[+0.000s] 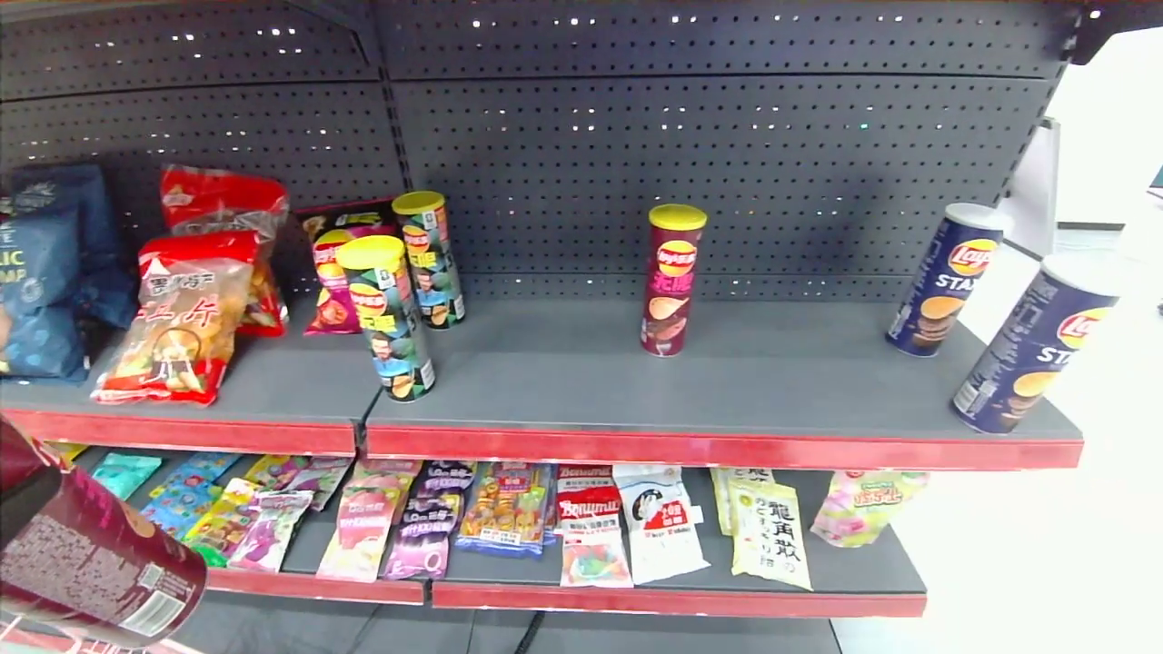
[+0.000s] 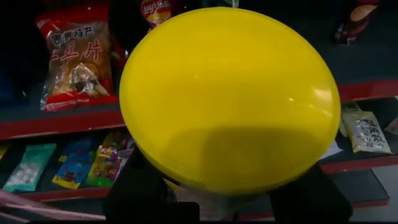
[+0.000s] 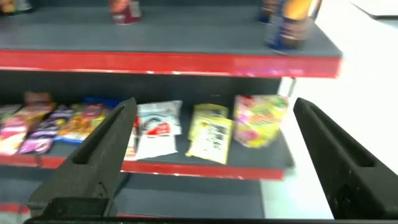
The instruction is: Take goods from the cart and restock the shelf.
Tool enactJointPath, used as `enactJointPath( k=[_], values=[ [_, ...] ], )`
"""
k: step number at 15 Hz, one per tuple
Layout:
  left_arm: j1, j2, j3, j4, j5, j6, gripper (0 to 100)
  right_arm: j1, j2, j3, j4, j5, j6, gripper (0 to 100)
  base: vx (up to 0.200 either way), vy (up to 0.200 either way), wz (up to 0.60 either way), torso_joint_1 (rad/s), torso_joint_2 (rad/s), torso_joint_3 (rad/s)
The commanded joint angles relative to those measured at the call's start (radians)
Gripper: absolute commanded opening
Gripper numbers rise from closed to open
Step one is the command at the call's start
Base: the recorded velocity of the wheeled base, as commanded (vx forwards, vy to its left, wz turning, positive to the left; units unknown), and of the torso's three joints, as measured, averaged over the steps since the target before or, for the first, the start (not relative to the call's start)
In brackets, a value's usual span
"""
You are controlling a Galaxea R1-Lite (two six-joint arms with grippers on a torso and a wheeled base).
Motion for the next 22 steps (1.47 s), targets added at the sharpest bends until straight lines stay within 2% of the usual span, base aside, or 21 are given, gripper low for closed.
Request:
enactJointPath(
  k=[1, 3, 9, 11, 13, 14, 15, 16, 17, 18, 19, 22],
  values=[
    [0.001, -0.003, 0.002, 0.001, 0.001, 0.000, 0, 0.000, 0.001, -0.002, 0.000, 0.000, -0.002, 100, 0.200, 0.000, 0.00, -0.012, -0.01, 0.007],
    [0.001, -0.003, 0.001, 0.001, -0.001, 0.002, 0, 0.000, 0.001, 0.000, 0.000, 0.002, -0.004, 100, 0.200, 0.000, 0.00, -0.002, 0.00, -0.002],
    [0.001, -0.083, 0.002, 0.006, -0.009, 0.002, 0, 0.000, 0.001, -0.002, 0.000, 0.009, -0.018, 100, 0.000, 0.000, 0.00, 0.000, 0.00, 0.000],
    [0.001, -0.154, 0.028, 0.016, -0.012, 0.005, 0, 0.006, 0.016, -0.003, 0.000, 0.074, -0.057, 100, 0.000, 0.000, 0.00, 0.000, 0.00, 0.000],
    [0.001, -0.238, 0.071, 0.045, -0.013, 0.042, 0, 0.010, 0.030, -0.003, -0.006, 0.086, -0.065, 100, 0.000, 0.000, 0.00, 0.000, 0.00, 0.000],
    [-0.001, -0.284, 0.081, 0.079, -0.018, 0.043, 0, 0.016, 0.108, -0.120, -0.009, 0.143, -0.045, 100, 0.000, 0.000, 0.00, 0.000, 0.00, 0.000],
    [-0.002, -0.322, 0.079, 0.124, -0.042, 0.043, 0, 0.016, 0.340, -0.307, -0.006, 0.160, 0.013, 100, 0.000, 0.000, 0.00, 0.000, 0.00, 0.000],
    [-0.006, -0.345, 0.079, 0.164, -0.064, 0.043, 0, 0.026, 0.479, -0.417, -0.009, 0.170, 0.061, 100, 0.000, 0.000, 0.00, 0.000, 0.00, 0.000],
    [-0.004, -0.361, 0.081, 0.188, -0.073, 0.043, 0, 0.049, 0.561, -0.471, -0.011, 0.195, 0.039, 100, 0.000, 0.000, 0.00, 0.000, 0.00, 0.000],
    [-0.004, -0.367, 0.079, 0.206, -0.075, 0.045, 0, 0.148, 0.679, -0.491, -0.016, 0.242, -0.116, 100, 0.000, 0.000, 0.00, 0.000, 0.00, 0.000],
    [-0.004, -0.367, 0.077, 0.205, -0.067, 0.043, 0, 0.209, 0.777, -0.494, -0.057, 0.242, -0.156, 100, 0.000, 0.000, 0.00, 0.000, 0.00, 0.000],
    [-0.004, -0.358, 0.077, 0.205, -0.067, 0.026, 0, 0.283, 1.118, -0.523, -0.394, 0.241, -0.114, 100, 0.000, 0.000, 0.00, 0.000, 0.00, 0.000]
  ],
)
